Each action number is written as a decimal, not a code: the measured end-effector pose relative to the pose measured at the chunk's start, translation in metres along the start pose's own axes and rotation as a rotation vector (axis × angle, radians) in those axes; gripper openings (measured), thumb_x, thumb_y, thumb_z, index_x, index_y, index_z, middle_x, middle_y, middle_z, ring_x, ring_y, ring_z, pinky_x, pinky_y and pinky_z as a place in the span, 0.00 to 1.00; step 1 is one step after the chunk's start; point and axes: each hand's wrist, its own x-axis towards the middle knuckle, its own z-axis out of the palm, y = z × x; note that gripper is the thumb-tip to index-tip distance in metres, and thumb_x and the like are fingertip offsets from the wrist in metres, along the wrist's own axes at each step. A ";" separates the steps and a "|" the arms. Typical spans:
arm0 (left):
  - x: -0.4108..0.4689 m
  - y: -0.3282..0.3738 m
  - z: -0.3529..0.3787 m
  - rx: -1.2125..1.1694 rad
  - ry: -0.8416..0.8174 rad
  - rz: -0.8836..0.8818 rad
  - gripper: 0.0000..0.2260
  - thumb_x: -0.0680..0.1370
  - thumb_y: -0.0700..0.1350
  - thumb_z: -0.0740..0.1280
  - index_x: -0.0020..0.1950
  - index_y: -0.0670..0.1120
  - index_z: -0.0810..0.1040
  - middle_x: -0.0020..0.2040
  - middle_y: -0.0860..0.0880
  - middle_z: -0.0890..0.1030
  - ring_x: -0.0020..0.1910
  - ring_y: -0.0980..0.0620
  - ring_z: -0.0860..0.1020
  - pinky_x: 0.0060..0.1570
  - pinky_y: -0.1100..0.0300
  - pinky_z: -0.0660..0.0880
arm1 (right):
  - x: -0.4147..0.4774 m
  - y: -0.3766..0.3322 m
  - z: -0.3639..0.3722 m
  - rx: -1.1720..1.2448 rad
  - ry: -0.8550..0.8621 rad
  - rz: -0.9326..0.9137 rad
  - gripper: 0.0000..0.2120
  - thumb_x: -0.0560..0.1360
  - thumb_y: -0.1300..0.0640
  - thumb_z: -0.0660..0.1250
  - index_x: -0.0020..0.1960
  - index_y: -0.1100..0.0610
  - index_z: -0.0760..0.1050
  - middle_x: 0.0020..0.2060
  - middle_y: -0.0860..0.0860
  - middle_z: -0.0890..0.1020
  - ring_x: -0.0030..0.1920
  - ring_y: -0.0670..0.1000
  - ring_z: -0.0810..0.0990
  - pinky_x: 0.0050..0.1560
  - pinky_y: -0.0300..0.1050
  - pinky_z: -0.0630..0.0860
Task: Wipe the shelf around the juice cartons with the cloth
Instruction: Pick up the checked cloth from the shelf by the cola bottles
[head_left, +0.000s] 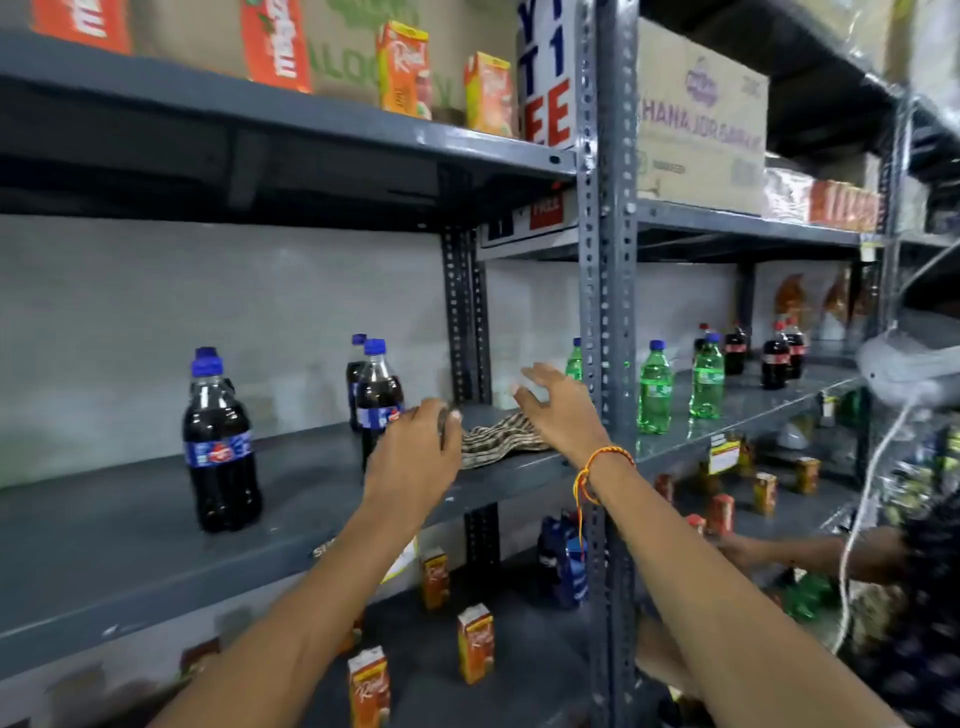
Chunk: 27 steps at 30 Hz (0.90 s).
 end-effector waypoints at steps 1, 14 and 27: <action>0.004 -0.003 0.011 -0.027 -0.033 -0.043 0.09 0.77 0.46 0.58 0.46 0.43 0.76 0.44 0.39 0.82 0.44 0.38 0.79 0.42 0.49 0.77 | 0.004 0.008 -0.001 -0.010 -0.014 0.039 0.22 0.78 0.52 0.62 0.68 0.62 0.71 0.69 0.57 0.73 0.70 0.55 0.70 0.70 0.46 0.66; 0.030 -0.012 0.072 -0.039 -0.177 -0.370 0.07 0.75 0.40 0.62 0.47 0.36 0.77 0.47 0.36 0.81 0.48 0.38 0.77 0.42 0.54 0.70 | 0.030 0.039 0.026 -0.356 -0.542 0.058 0.22 0.77 0.49 0.65 0.69 0.53 0.70 0.70 0.54 0.72 0.69 0.58 0.71 0.70 0.51 0.69; 0.033 -0.014 0.076 -0.194 -0.102 -0.437 0.17 0.74 0.32 0.63 0.61 0.41 0.75 0.54 0.40 0.80 0.47 0.47 0.79 0.46 0.62 0.75 | 0.014 0.043 0.040 -0.299 -0.162 0.029 0.17 0.74 0.64 0.65 0.61 0.52 0.78 0.57 0.60 0.82 0.57 0.63 0.79 0.58 0.53 0.78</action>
